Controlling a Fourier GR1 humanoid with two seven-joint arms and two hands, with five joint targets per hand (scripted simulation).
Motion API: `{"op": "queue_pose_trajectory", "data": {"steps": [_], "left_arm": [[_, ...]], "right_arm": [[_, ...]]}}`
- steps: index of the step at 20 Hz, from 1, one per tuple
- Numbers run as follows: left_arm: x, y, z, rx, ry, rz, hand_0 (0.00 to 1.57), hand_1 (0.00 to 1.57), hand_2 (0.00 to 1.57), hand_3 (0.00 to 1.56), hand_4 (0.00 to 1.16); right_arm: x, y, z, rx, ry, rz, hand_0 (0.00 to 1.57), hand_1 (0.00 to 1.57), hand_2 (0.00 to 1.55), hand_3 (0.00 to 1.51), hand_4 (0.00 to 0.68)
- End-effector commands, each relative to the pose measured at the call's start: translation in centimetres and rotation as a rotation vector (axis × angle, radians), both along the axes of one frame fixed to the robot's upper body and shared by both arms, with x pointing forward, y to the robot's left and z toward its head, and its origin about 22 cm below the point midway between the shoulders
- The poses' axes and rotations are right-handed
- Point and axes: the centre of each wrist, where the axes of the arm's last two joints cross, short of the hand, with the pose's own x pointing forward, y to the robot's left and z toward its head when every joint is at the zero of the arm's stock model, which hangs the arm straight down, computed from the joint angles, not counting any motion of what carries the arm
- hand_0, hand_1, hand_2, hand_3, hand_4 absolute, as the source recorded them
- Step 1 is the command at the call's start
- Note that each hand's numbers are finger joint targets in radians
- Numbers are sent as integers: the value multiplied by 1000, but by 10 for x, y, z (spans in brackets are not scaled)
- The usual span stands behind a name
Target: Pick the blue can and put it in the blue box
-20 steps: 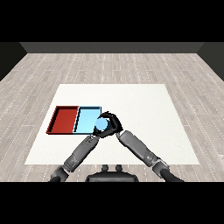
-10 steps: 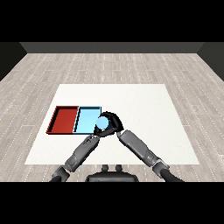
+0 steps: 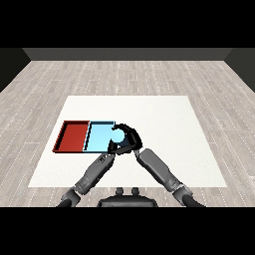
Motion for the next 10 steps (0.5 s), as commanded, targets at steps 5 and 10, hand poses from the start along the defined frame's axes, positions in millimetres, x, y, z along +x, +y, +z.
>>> {"op": "queue_pose_trajectory", "data": {"steps": [5,10], "left_arm": [[13,11,6,-7,13,16,1571,1571,1543,1476,1134],[4,5,1,28,11,28,1571,1571,1571,1498,1137]], "right_arm": [[-4,0,-14,17,-6,21,0,0,0,0,0],[3,-16,17,23,35,-15,0,0,0,0,0]]}}
